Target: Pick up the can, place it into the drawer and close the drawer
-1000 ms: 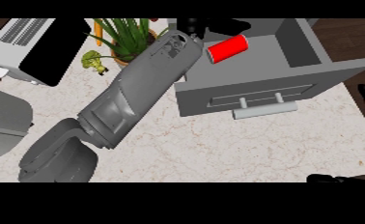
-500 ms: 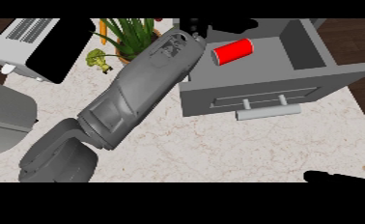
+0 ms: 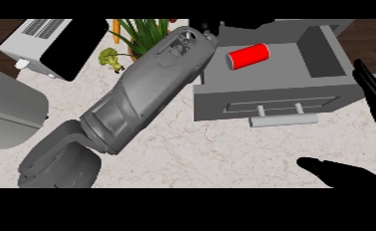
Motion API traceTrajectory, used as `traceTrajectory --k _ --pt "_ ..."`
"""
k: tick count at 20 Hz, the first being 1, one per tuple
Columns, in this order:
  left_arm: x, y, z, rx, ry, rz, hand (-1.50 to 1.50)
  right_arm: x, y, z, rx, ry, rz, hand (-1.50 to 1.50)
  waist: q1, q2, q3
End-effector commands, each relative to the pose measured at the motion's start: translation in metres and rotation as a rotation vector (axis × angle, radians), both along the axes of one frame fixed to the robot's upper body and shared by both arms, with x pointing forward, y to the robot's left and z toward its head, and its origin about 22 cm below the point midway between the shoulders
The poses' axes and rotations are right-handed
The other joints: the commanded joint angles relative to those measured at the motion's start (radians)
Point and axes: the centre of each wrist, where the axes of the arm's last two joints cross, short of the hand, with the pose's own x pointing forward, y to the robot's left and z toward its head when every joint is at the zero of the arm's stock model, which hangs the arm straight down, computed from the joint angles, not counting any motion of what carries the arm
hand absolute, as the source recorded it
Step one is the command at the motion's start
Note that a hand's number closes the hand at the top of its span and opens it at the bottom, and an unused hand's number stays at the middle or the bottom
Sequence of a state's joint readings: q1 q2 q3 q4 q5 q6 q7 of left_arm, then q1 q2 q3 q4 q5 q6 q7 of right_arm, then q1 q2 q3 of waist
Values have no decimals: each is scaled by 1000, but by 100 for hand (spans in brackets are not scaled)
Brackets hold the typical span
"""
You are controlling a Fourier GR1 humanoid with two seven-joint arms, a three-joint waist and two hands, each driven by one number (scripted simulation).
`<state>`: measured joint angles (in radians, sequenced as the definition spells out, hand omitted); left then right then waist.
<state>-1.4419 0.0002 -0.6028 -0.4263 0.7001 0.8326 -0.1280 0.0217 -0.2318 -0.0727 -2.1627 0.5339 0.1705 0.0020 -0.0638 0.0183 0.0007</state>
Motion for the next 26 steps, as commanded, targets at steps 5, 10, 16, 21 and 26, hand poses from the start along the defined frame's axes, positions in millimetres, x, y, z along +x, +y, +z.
traceTrajectory --k 5,10,16,21,26 --pt "-1 -4 10 -20 16 -31 -150 31 32 -36 -288 46 -47 -150 59 -10 -1" --pt "1 11 8 -16 15 -7 -150 52 41 -59 -423 79 -132 -150 77 -18 -1" --pt "5 34 27 -14 17 28 -150 80 27 -114 -345 47 -200 -150 86 -18 1" --pt "0 65 36 -22 25 11 -150 107 28 -127 -387 81 -218 -150 100 -22 0" --pt "-4 81 53 -6 19 12 -150 139 34 -125 -415 83 -251 -150 109 -20 0"
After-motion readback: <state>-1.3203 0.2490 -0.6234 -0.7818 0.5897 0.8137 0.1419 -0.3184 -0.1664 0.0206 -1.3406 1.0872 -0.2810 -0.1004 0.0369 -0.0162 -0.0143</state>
